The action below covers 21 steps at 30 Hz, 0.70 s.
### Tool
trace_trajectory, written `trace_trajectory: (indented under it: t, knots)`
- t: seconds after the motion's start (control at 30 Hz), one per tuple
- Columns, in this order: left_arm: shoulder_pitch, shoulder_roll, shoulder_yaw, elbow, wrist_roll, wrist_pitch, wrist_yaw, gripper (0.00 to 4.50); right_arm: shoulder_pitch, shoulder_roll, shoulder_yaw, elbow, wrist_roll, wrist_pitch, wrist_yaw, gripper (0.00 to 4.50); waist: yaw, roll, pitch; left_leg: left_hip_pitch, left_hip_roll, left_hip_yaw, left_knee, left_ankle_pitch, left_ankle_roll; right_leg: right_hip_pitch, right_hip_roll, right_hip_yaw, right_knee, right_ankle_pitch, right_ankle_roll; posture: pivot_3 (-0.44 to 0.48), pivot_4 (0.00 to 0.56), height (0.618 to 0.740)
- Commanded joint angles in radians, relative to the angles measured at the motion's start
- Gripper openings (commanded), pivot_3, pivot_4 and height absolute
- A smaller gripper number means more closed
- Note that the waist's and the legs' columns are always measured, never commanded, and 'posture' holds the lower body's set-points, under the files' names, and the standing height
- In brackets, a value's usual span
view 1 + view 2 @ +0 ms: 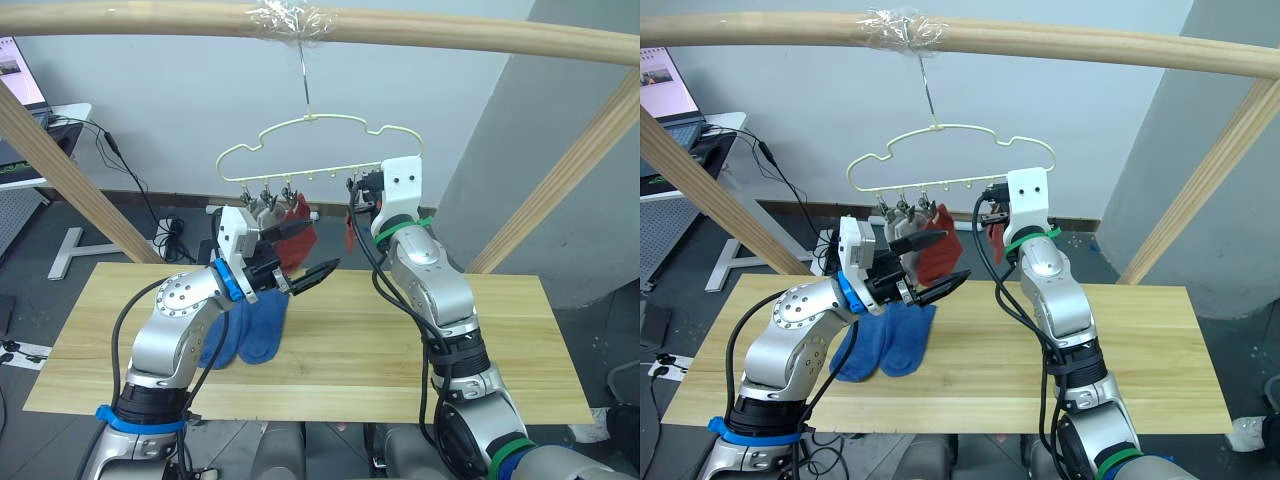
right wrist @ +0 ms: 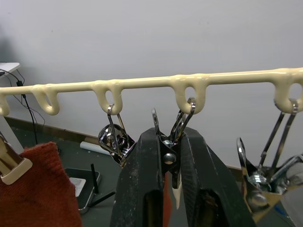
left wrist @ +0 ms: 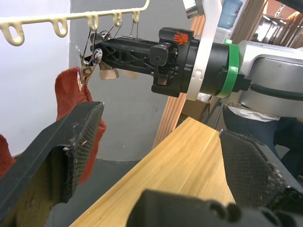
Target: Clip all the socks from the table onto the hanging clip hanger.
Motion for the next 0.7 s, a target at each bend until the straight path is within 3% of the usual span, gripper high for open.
trace_trajectory:
  t: [0.03,0.13,0.47,0.7]
  knots:
    - [0.000,-0.008,-0.005,-0.026,-0.002,-0.025,0.001,4.50,-0.014,0.002,-0.001,-0.029,-0.007,-0.017,0.003,0.16,0.000,0.000,0.000,0.000,0.000,0.000,0.000,0.000,0.000,0.000,0.000,0.000,0.000,0.000,0.000,0.230,0.189,0.740]
    - [0.001,-0.009,-0.004,-0.024,-0.001,-0.028,-0.001,4.50,-0.014,0.002,-0.001,-0.030,-0.005,-0.019,0.006,0.16,0.000,0.000,0.000,0.000,0.000,0.000,0.000,0.000,0.000,0.000,0.000,0.000,0.000,0.000,0.000,0.229,0.190,0.740]
    - [-0.002,-0.012,-0.004,-0.024,0.001,-0.026,-0.001,4.50,-0.018,0.004,0.001,-0.027,-0.009,-0.023,0.003,3.54,0.000,0.000,0.000,0.000,0.000,0.000,0.000,0.000,0.000,0.000,0.000,0.000,0.000,0.000,0.000,0.229,0.190,0.740]
    - [-0.004,-0.013,-0.007,-0.028,0.002,-0.022,0.002,4.50,-0.020,0.006,0.001,-0.024,-0.008,-0.023,0.003,3.54,0.000,0.000,0.000,0.000,0.000,0.000,0.000,0.000,0.000,0.000,0.000,0.000,0.000,0.000,0.000,0.229,0.190,0.740]
